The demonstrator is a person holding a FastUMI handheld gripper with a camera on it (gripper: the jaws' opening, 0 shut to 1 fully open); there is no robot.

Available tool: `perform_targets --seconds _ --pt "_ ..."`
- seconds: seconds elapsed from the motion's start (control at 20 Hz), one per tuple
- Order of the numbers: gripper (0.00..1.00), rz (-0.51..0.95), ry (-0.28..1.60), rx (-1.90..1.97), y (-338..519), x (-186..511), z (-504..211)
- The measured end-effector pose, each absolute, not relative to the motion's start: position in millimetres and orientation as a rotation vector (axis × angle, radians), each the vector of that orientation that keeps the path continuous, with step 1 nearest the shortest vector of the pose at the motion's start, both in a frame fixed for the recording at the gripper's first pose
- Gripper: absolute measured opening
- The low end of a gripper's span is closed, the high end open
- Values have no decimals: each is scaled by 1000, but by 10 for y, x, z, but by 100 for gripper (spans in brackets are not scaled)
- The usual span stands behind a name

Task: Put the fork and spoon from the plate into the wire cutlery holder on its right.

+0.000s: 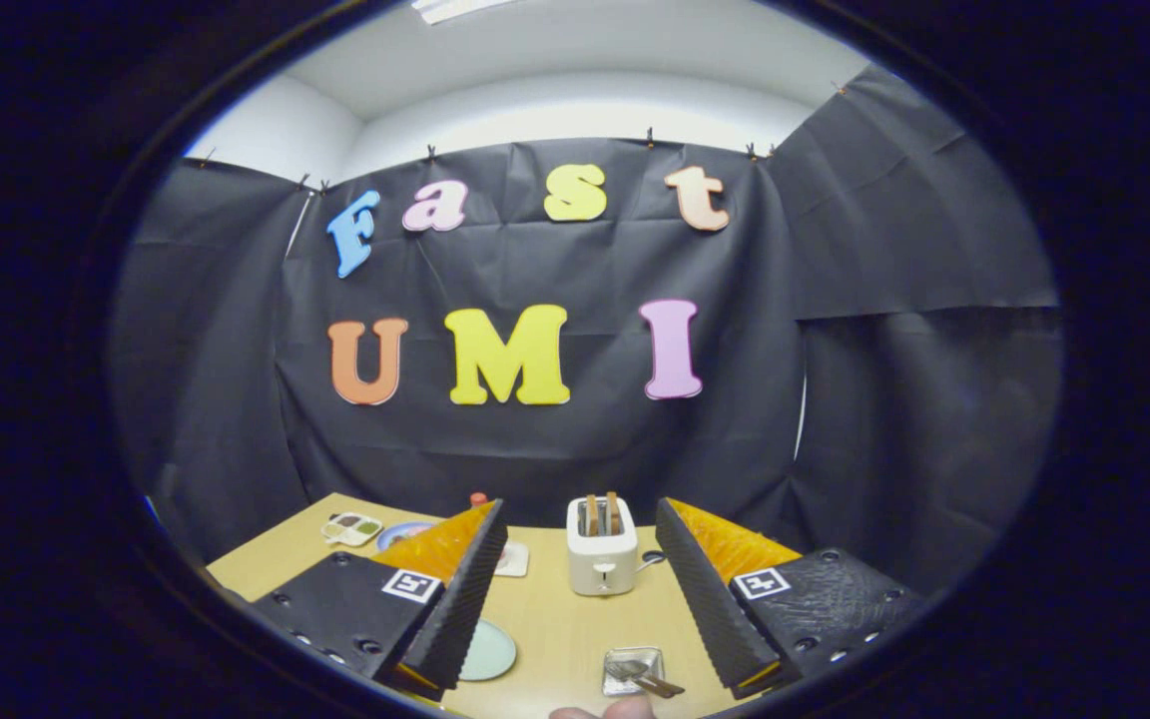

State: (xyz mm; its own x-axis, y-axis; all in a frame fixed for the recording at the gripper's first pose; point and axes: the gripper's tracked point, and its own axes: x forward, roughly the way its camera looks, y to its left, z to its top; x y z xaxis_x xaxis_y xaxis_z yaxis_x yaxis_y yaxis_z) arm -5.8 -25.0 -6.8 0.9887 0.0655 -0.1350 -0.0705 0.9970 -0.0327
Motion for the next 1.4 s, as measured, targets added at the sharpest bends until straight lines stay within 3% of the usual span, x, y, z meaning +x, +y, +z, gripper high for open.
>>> perform_targets --seconds 0.6,1.4 --pt "91 71 131 -8 -307 -338 -69" --pt "94 37 132 6 -302 -161 25"
